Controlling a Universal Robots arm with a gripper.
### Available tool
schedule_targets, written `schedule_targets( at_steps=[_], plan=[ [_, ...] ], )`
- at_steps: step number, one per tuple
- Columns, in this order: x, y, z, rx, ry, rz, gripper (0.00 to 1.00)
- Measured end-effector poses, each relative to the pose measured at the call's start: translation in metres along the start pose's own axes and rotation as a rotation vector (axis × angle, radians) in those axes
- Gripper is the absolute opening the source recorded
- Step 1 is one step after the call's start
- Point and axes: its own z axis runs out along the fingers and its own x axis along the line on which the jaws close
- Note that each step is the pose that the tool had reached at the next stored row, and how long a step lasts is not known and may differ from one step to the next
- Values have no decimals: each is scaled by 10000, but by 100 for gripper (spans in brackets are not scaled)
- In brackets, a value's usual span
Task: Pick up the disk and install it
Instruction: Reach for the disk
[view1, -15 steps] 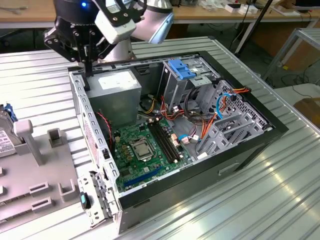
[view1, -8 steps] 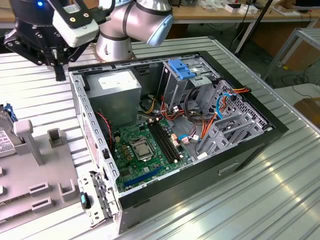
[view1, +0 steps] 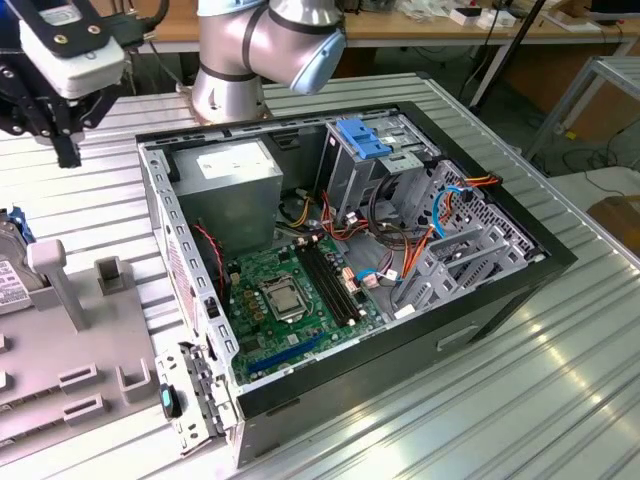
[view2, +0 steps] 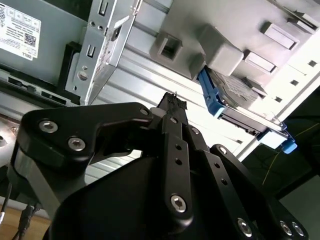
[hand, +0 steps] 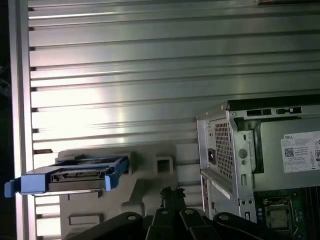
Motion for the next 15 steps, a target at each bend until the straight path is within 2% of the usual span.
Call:
schedule_targets(
  at_steps=[3, 4, 6, 7, 10, 11, 13, 14, 15],
  plan=[
    [110, -5, -1, -1, -2, -3, 11],
    [192, -9, -4, 0, 0, -1, 11],
    [408, -17, -8, 0, 1, -2, 11],
    [478, -18, -9, -1, -1, -1, 11],
    [632, -21, -12, 0, 0, -2, 11],
    [722, -22, -12, -1, -2, -1, 11],
    [818, -23, -15, -1, 0, -1, 11],
    [927, -30, -16, -2, -2, -2, 11],
    [1006, -35, -19, 0, 0, -1, 11]
  ],
)
